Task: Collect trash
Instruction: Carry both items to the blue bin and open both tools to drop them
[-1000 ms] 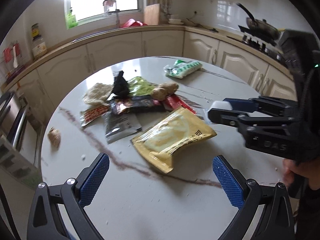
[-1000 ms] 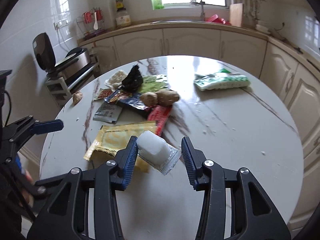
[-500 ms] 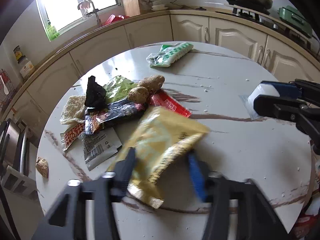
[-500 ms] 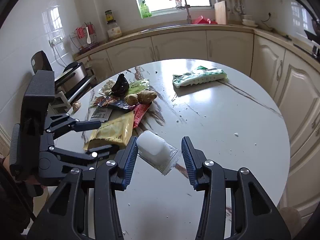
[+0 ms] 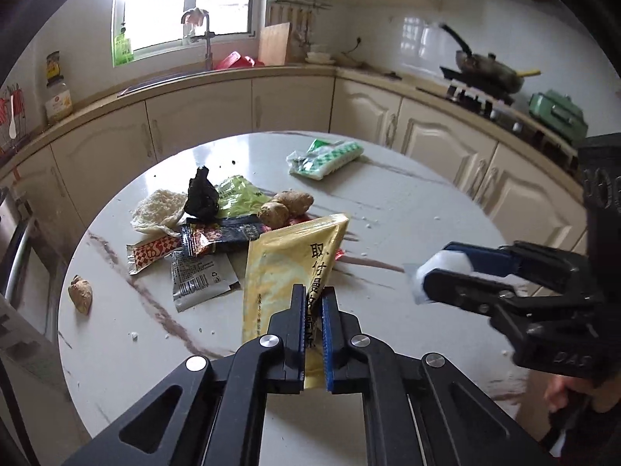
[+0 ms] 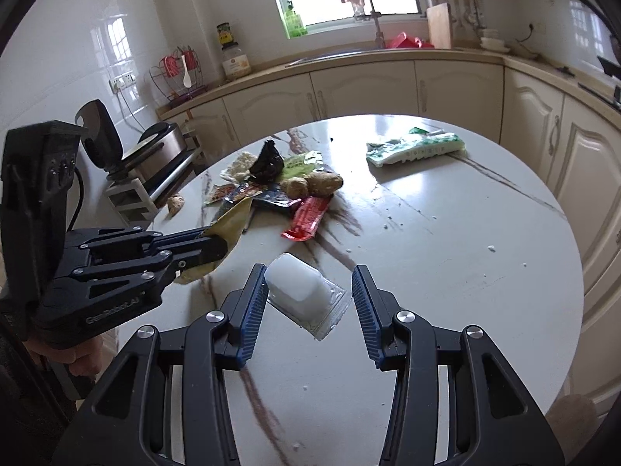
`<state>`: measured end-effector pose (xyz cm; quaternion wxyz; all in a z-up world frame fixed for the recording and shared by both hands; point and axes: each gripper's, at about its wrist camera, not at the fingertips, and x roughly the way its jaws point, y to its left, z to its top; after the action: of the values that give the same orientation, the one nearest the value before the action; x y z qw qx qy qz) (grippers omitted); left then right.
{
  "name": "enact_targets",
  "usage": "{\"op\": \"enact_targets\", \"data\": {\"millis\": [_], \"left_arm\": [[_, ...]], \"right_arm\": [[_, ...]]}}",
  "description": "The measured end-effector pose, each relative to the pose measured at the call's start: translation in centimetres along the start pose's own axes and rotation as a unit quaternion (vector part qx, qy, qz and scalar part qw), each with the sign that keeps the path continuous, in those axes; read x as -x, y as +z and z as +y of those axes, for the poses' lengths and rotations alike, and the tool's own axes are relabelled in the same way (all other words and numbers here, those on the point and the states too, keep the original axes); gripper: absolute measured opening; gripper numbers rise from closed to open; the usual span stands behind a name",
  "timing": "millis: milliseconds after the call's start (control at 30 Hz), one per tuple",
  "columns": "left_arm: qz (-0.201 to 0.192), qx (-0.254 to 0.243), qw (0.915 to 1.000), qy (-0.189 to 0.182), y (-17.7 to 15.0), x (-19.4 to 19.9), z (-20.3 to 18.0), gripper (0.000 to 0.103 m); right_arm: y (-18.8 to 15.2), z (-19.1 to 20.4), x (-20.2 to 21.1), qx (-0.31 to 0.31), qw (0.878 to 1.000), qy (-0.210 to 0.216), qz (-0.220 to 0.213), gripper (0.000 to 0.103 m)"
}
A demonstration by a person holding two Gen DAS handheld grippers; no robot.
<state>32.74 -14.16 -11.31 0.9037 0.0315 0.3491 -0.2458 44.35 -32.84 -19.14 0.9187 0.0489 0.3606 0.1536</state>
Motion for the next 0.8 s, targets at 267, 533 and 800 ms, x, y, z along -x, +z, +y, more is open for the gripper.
{"op": "enact_targets", "data": {"millis": [267,533,800], "left_arm": [[-0.03,0.02,0.9989,-0.03,-1.7,4.7,1.6,0.002],[-0.067,0.052,0.9962,-0.02,-5.5,11.9,5.3,0.002],[-0.091,0.111,0.989,0.035,-12.5,19.6,13.3,0.002]], "right_arm": [[-0.1,2.9,1.1,0.003,1.0,0.01,-0.008,0.042],[0.6,8.8,1.6,0.038,0.999,0.032,-0.018,0.042],[0.7,19.9,-2.0,0.102,0.99,0.1,0.001,0.042]]}}
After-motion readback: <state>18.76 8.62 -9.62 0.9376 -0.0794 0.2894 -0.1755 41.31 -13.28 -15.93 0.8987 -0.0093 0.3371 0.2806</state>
